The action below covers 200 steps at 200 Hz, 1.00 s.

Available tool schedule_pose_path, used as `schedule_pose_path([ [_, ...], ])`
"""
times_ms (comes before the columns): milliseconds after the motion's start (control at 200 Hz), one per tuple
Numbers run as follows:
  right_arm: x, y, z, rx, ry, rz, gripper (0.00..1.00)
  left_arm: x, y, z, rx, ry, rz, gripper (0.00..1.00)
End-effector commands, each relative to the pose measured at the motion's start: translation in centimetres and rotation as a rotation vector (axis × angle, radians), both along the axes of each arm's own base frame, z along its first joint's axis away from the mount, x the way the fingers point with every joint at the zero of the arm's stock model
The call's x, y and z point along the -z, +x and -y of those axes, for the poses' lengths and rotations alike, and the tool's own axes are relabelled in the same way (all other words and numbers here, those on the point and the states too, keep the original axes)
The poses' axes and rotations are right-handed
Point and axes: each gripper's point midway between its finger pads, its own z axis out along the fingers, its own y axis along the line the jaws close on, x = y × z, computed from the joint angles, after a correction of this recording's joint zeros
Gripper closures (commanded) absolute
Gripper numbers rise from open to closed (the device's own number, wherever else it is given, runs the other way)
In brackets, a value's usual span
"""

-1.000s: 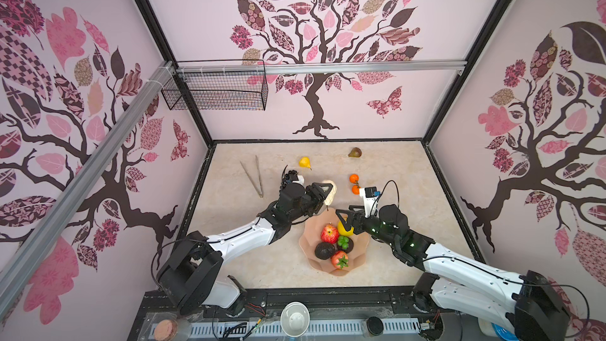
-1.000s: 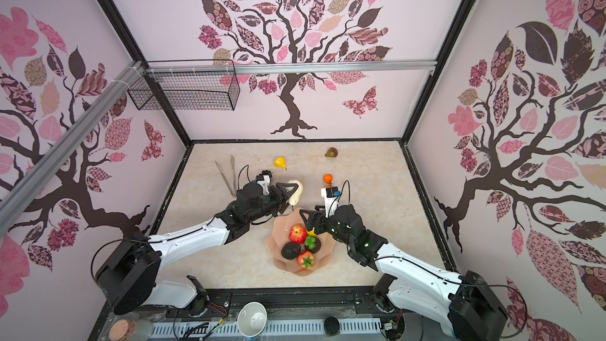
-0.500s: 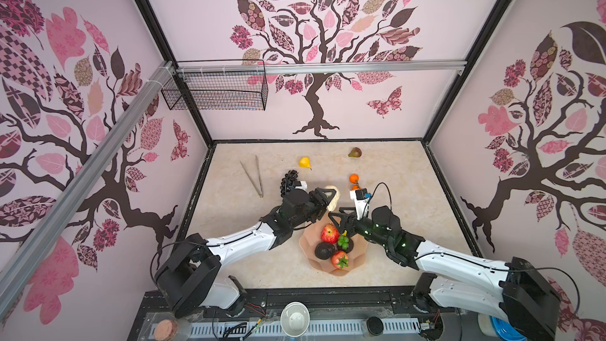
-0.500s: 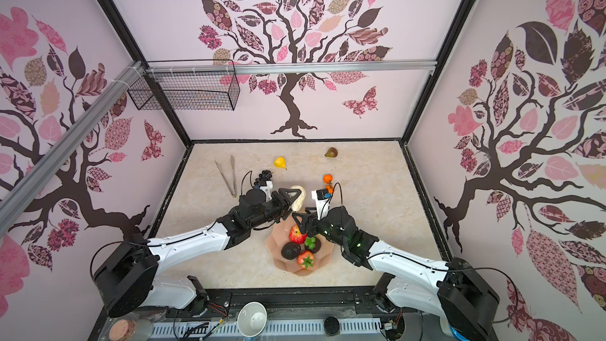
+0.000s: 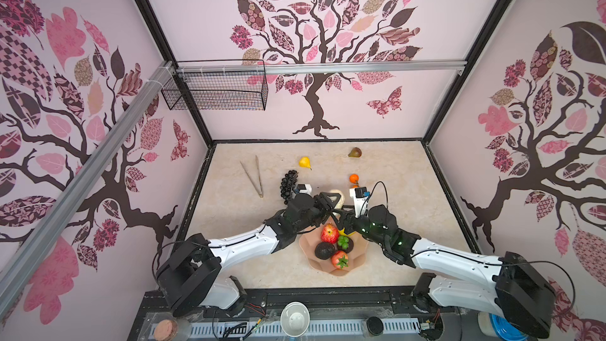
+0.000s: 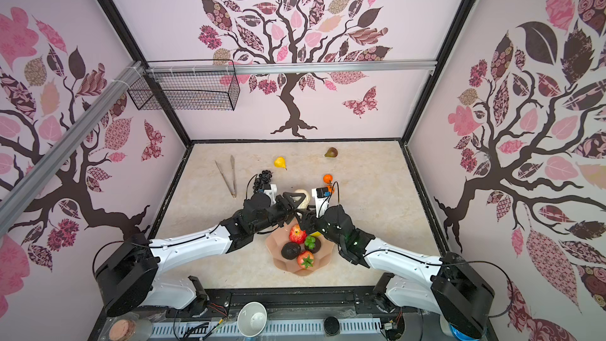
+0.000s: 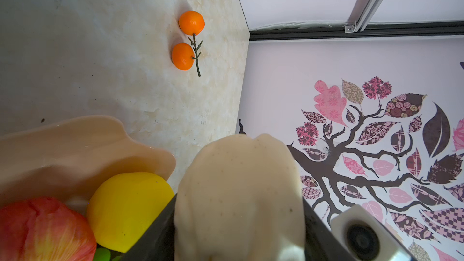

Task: Place and organize the fake fruits in the fruit bowl
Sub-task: 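Close the right gripper on the cream pear held by the left gripper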

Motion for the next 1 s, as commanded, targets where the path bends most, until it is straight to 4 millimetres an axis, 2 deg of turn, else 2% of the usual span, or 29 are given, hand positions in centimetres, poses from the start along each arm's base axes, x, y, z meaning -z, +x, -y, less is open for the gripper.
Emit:
schedule_pose_path([
  [0,-2.2,1.3,-0.3,0.043,0.037,0.047,0.44,1.4,-0.8,0.4,0.024,0.013,-0.023,0.39],
  [195,-2.5,1.5,-0.4,0.054,0.055,0.041,0.53,1.9,-0.9,0.6,0.025,0.012,-0.032,0.38],
  [440,-2.3,1.1,-0.5,0.039,0.060,0.026,0.60,2.2,-0.7,0.5,0.021,0.040,-0.027,0.33],
  [560,-1.9,0.8,-0.4,0.034,0.053,0.017,0.61,2.3,-0.6,0.7,0.030,0.060,-0.017,0.26],
  [685,-1.6,0.5,-0.3,0.024,0.033,0.004,0.61,2.3,-0.5,0.3,0.034,0.098,-0.004,0.16],
  [810,-1.2,0.0,0.0,0.010,0.001,-0.018,0.61,1.5,0.2,-1.2,0.024,0.146,0.047,0.09],
  [995,-0.6,-0.9,-0.2,-0.044,-0.078,-0.060,0.61,0.0,1.1,-6.2,-0.070,0.315,0.144,0.04],
])
